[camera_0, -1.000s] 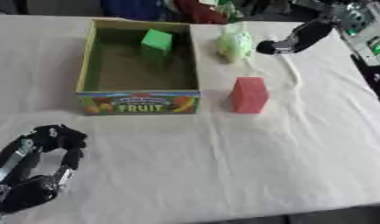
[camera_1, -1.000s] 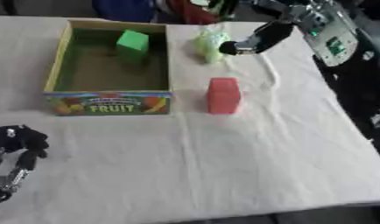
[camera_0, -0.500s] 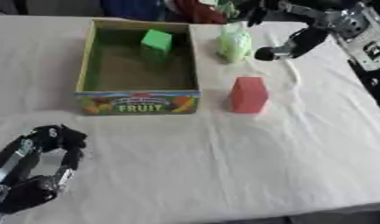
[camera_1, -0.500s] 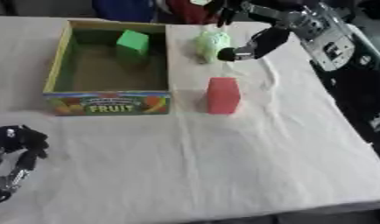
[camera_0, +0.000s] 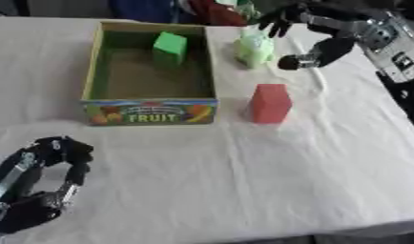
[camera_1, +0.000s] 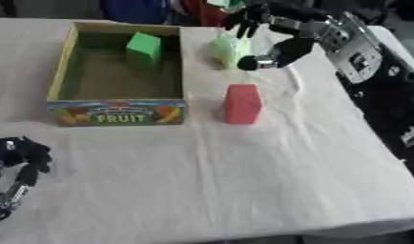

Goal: Pick up objects on the table and place them in the box.

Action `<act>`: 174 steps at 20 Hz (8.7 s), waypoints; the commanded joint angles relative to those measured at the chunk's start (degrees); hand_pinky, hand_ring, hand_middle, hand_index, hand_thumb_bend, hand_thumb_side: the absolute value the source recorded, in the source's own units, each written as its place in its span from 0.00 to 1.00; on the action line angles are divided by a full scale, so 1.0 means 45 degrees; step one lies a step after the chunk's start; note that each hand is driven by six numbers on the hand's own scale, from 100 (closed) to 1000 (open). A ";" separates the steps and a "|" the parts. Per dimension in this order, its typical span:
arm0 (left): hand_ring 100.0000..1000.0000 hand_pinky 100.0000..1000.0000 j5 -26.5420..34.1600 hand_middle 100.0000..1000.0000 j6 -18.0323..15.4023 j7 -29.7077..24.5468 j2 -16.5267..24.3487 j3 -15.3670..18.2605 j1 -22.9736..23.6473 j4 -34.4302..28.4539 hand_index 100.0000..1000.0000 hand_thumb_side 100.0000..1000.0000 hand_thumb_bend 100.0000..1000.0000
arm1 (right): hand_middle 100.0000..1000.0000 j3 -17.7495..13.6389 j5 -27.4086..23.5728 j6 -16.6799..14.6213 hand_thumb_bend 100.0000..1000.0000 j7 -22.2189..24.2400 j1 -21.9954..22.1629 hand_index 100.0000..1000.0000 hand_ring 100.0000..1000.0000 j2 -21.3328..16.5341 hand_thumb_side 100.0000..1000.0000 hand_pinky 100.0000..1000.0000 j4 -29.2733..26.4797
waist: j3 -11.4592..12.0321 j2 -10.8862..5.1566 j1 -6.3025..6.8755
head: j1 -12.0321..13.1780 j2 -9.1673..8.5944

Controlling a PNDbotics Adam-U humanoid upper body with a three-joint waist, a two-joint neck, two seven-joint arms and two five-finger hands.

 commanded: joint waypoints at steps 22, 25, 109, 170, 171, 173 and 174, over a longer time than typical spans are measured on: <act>0.50 0.55 -0.0042 0.52 -0.0047 0.0006 0.0149 0.0067 -0.0071 -0.0143 0.71 0.32 0.00 | 0.89 0.0202 0.1575 -0.3703 0.55 0.3652 0.0432 0.97 0.88 0.0015 0.93 0.75 0.0448 | -0.0043 -0.0160 0.0070 | -0.0162 -0.0055; 0.50 0.55 -0.0041 0.52 -0.0048 -0.0002 0.0146 0.0065 -0.0076 -0.0140 0.71 0.32 0.00 | 0.89 0.0256 0.1714 -0.3703 0.55 0.3666 0.0498 0.98 0.88 0.0051 0.94 0.75 0.0450 | -0.0047 -0.0158 0.0065 | -0.0167 -0.0052; 0.51 0.55 0.0061 0.53 0.0028 -0.0047 0.0158 -0.0005 -0.0081 -0.0102 0.71 0.31 0.00 | 0.20 -0.0208 0.3396 -0.3703 0.33 -0.3326 -0.1193 0.56 0.32 0.0739 0.30 0.38 0.0003 | -0.0024 -0.0299 0.0055 | -0.0496 -0.0050; 0.52 0.55 0.0543 0.54 0.0065 -0.0705 0.0157 -0.0605 -0.0503 -0.0117 0.71 0.31 0.00 | 0.93 -0.3335 0.9010 -0.3703 0.47 -0.5532 -0.3691 0.96 0.87 0.2703 0.68 0.76 0.6416 | 0.1247 -0.0480 -0.0128 | -0.1555 -0.0280; 0.52 0.55 0.0536 0.54 0.0061 -0.0700 0.0162 -0.0603 -0.0499 -0.0121 0.71 0.31 0.00 | 0.93 -0.3421 0.8935 -0.3703 0.46 -0.5493 -0.3662 0.96 0.87 0.2565 0.68 0.76 0.6507 | 0.1236 -0.0474 -0.0125 | -0.1555 -0.0290; 0.52 0.54 0.0535 0.54 0.0052 -0.0689 0.0160 -0.0599 -0.0501 -0.0140 0.71 0.32 0.00 | 0.93 -0.3565 0.8853 -0.3703 0.46 -0.5449 -0.3584 0.96 0.87 0.2322 0.67 0.76 0.6660 | 0.1226 -0.0457 -0.0110 | -0.1537 -0.0314; 0.52 0.54 0.0539 0.54 0.0049 -0.0684 0.0160 -0.0597 -0.0503 -0.0152 0.71 0.32 0.00 | 0.93 -0.3634 0.8845 -0.3703 0.46 -0.5446 -0.3545 0.96 0.87 0.2221 0.66 0.75 0.6743 | 0.1230 -0.0450 -0.0100 | -0.1531 -0.0322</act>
